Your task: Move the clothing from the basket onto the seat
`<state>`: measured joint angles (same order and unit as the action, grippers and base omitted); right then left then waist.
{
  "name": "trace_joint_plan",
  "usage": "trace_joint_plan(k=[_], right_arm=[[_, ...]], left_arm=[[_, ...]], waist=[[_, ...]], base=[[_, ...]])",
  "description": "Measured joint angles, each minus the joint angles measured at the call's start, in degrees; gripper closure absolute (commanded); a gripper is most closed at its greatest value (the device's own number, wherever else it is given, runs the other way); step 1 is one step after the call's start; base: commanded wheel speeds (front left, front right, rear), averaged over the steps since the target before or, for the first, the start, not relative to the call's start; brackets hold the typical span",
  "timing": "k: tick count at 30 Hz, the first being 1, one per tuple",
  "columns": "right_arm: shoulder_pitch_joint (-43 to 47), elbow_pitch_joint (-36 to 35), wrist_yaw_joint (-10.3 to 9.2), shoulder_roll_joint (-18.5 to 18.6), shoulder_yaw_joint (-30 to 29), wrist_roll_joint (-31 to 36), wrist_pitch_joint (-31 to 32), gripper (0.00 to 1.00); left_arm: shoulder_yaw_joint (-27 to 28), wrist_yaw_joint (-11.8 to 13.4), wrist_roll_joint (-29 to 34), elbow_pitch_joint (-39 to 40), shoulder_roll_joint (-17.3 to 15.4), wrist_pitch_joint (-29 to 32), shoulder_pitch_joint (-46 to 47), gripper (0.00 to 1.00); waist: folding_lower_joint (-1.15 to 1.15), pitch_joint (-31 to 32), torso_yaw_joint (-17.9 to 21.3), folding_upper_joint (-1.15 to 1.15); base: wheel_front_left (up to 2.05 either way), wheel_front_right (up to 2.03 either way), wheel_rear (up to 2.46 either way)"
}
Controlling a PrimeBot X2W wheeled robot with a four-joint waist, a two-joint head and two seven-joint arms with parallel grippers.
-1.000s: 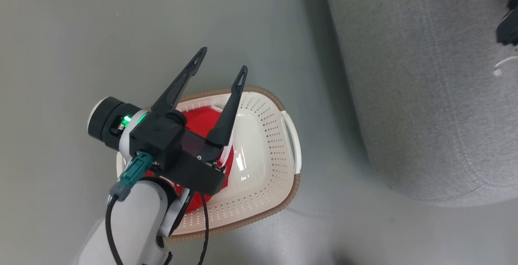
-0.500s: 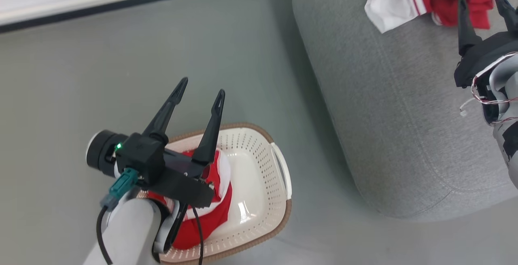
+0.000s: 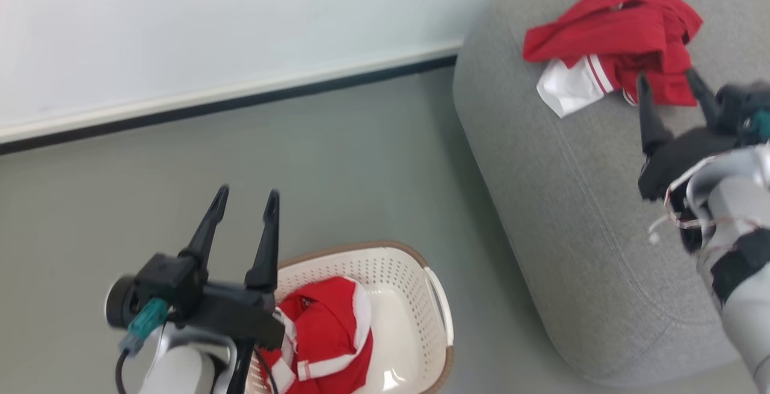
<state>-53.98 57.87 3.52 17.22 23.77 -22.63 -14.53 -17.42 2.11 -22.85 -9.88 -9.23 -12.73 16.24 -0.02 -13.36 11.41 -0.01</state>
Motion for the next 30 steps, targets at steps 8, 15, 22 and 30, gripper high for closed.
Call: trace_joint_plan(k=[8,15,22,30], right_arm=[[12.87,-6.6,-2.24,-1.37,-1.79,-0.87,0.0,0.0],[25.74,-16.72,-6.33,-4.37,-2.98,-1.94,0.0,0.0],[35.2,-27.73,-8.34,-7.02,-1.79,0.02,0.0,0.0],[41.77,-39.45,-9.64,-6.13,-2.32,2.13,-0.01,0.0]], left_arm=[[2.64,1.43,-1.87,-2.63,-0.66,-0.57,-7.32,0.0],[4.71,2.44,-1.89,-1.83,-1.94,-1.0,-13.96,0.0],[7.08,3.03,-2.21,0.98,-2.87,-1.15,-18.4,0.0],[8.58,3.97,-2.2,3.6,-2.86,-1.26,-21.8,0.0]], waist=[[0.01,6.17,-4.22,0.0],[0.0,11.58,-7.77,0.0],[0.01,15.26,-10.35,0.0],[0.02,16.33,-11.35,0.01]], base=[[0.0,0.0,0.0],[0.0,0.0,0.0],[0.0,0.0,0.0],[0.0,0.0,0.0]])
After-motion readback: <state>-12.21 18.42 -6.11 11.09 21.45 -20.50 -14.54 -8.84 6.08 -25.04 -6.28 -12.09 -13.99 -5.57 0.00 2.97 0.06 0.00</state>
